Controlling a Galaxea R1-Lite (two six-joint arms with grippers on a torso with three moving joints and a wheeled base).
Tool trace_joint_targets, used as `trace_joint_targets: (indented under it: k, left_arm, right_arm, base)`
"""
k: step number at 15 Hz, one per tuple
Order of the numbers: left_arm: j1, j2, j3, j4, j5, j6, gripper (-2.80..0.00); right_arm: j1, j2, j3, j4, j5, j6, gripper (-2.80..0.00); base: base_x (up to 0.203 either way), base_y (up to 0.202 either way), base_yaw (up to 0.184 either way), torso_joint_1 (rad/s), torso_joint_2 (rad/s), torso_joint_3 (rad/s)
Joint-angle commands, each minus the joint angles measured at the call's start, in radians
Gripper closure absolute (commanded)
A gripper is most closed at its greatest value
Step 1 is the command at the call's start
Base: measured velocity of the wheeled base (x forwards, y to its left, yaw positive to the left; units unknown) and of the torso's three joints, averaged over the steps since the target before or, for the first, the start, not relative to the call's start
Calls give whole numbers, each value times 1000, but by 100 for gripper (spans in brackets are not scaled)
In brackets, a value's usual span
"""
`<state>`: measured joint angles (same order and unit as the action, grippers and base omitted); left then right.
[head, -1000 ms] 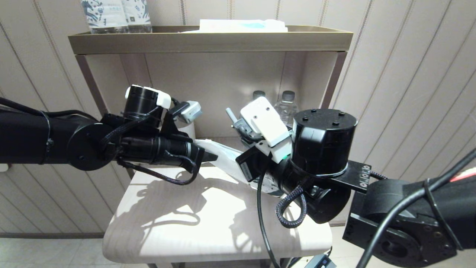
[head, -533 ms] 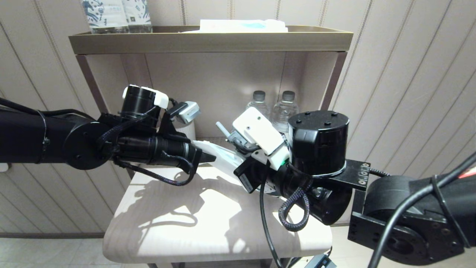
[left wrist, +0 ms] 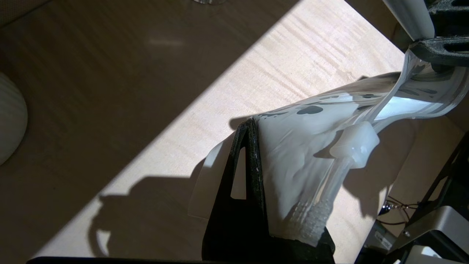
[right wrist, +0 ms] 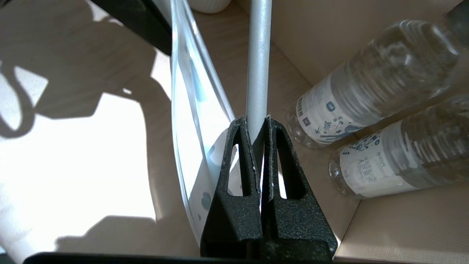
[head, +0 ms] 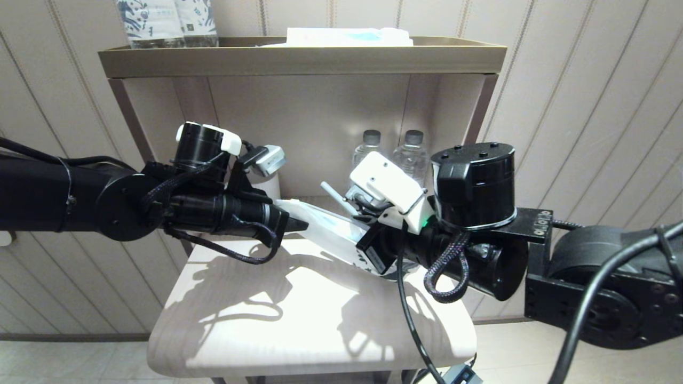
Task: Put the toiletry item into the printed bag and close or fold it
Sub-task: Place the toothbrush in the storage bag
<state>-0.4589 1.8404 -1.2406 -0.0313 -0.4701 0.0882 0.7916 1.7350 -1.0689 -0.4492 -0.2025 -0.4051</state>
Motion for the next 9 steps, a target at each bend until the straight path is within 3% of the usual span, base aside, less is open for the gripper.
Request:
trace_joint_targets:
  k: [1, 9]
  left_arm:
    - [0, 3, -2, -1, -2, 1, 0]
    - [8, 8, -7, -1, -3, 1, 0]
  right_arm:
    - [-14, -23, -7, 54, 36, -3, 0]
    - [-21, -48, -47, 222, 137, -1, 0]
  base:
    - [0, 0, 0, 0, 0, 0]
    - [0, 0, 0, 0, 0, 0]
